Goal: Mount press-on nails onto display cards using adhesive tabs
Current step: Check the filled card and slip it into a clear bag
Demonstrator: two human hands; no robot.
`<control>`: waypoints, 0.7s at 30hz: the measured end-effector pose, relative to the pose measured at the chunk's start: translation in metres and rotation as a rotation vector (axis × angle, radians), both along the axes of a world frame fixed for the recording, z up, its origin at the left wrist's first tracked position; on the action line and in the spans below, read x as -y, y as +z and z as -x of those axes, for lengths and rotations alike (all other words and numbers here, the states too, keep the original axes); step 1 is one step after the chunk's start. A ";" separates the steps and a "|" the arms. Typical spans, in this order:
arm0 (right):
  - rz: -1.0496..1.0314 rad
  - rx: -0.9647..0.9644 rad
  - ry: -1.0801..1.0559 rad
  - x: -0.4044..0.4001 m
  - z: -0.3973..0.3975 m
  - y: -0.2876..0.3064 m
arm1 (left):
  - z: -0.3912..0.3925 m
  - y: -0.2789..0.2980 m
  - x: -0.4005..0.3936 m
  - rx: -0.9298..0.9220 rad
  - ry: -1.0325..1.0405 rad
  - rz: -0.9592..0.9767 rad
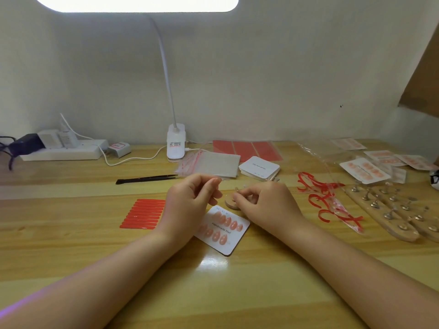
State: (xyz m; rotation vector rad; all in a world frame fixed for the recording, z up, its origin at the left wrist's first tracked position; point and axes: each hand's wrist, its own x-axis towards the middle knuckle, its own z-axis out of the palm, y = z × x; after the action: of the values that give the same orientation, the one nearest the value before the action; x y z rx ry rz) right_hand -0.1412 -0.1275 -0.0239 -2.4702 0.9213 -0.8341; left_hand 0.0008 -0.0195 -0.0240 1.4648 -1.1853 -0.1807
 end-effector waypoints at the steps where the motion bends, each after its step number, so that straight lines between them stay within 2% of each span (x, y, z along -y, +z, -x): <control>1: 0.042 0.033 -0.001 -0.001 0.002 0.002 | 0.000 0.000 0.000 -0.001 0.001 -0.001; 5: 0.152 0.056 0.097 -0.004 0.009 0.020 | -0.004 -0.001 0.000 -0.002 0.037 -0.012; 8: 0.178 -0.184 0.173 -0.012 0.009 0.033 | -0.006 -0.002 0.001 0.045 0.071 -0.039; 10: 0.260 -0.387 0.168 -0.017 0.008 0.037 | -0.008 -0.002 0.002 0.090 0.089 -0.058; 12: 0.313 -0.509 0.180 -0.021 0.008 0.039 | -0.008 -0.002 0.003 0.118 0.098 -0.080; 17: 0.263 -0.675 0.191 -0.037 0.005 0.044 | -0.010 -0.002 0.003 0.137 0.120 -0.122; 21: 0.134 -0.712 0.190 -0.038 0.002 0.048 | -0.012 -0.004 0.003 0.276 0.173 -0.301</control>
State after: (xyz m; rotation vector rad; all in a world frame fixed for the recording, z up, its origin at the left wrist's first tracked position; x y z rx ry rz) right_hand -0.1437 -0.0894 0.0245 -2.9660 0.8287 0.0790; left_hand 0.0127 -0.0226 -0.0282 1.8950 -1.2820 -0.0382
